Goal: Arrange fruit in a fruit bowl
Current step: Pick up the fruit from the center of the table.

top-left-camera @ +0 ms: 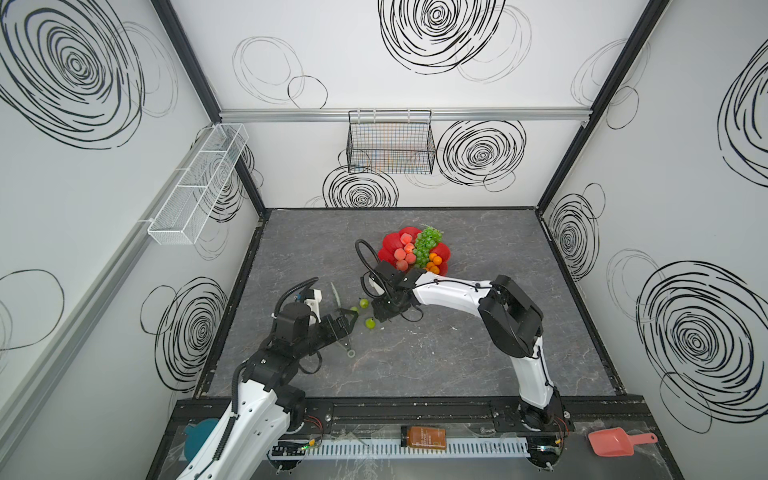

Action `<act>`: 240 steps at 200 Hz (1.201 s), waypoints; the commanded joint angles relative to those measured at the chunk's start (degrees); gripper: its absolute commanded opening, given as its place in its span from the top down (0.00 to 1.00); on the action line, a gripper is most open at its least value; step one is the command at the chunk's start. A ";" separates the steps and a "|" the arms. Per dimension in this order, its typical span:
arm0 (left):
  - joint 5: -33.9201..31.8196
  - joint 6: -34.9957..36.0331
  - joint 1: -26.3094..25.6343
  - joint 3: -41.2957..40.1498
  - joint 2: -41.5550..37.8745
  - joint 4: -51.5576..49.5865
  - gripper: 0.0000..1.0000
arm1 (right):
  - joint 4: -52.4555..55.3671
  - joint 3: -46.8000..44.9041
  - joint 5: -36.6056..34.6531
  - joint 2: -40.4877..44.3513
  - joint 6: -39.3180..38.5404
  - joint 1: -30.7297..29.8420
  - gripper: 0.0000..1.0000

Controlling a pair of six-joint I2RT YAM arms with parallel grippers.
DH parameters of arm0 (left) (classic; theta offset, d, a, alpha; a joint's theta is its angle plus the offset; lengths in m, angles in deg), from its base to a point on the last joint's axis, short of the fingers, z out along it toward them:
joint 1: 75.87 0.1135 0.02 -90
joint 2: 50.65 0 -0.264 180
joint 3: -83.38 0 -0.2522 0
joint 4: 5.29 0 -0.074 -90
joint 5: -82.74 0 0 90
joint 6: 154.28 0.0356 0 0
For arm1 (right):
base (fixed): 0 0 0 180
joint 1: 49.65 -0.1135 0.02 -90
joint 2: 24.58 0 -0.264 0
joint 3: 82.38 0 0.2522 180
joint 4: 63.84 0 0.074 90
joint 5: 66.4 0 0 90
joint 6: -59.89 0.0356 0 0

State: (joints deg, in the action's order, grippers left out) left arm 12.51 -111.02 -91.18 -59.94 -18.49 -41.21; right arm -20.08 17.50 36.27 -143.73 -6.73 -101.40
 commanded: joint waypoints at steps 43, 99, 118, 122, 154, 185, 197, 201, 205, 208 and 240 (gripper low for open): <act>0.81 -0.10 0.39 -0.33 -0.07 2.64 0.04 | 1.15 0.83 -0.89 -1.69 -0.35 -0.81 0.51; 0.72 -0.10 0.39 -0.35 -0.26 2.64 0.04 | 1.01 0.40 -1.24 -1.58 -0.21 -1.08 0.58; 0.81 0.07 0.37 -0.46 -0.10 2.85 0.04 | 0.80 -0.04 -1.42 -1.07 -0.26 -1.07 0.59; 0.82 0.07 0.37 -0.49 -0.04 2.92 0.04 | 0.90 -0.15 -1.48 -0.91 -0.26 -1.04 0.59; 1.09 0.33 0.38 -0.67 0.64 3.84 0.04 | 0.98 -0.80 -1.76 0.30 -0.27 -0.94 0.60; 1.20 0.60 0.13 -0.84 1.06 4.28 0.04 | 0.72 -1.63 -1.81 2.13 -0.17 -0.53 0.63; 1.07 0.51 0.02 -0.90 0.93 4.33 0.04 | 0.74 -2.00 -1.94 2.90 -0.04 -0.29 0.63; 1.14 0.50 0.04 -0.92 0.91 4.39 0.04 | 0.68 -2.12 -1.94 3.12 0.01 -0.24 0.63; 1.07 0.51 -0.04 -0.92 0.89 4.40 0.04 | 0.60 -2.26 -1.97 3.43 0.05 -0.15 0.63; 1.07 0.51 -0.06 -0.92 0.91 4.40 0.04 | 0.65 -2.40 -1.97 3.59 0.11 -0.04 0.63; 1.15 0.68 -0.56 -0.85 1.28 4.79 0.04 | 0.63 -3.66 -1.86 6.56 0.34 0.97 0.63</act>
State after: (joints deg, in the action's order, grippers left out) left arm 13.28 -110.98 -91.20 -60.42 -17.42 -39.44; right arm -20.01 14.97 35.37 -141.83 -6.77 -101.29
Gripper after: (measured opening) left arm 0.959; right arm 0.372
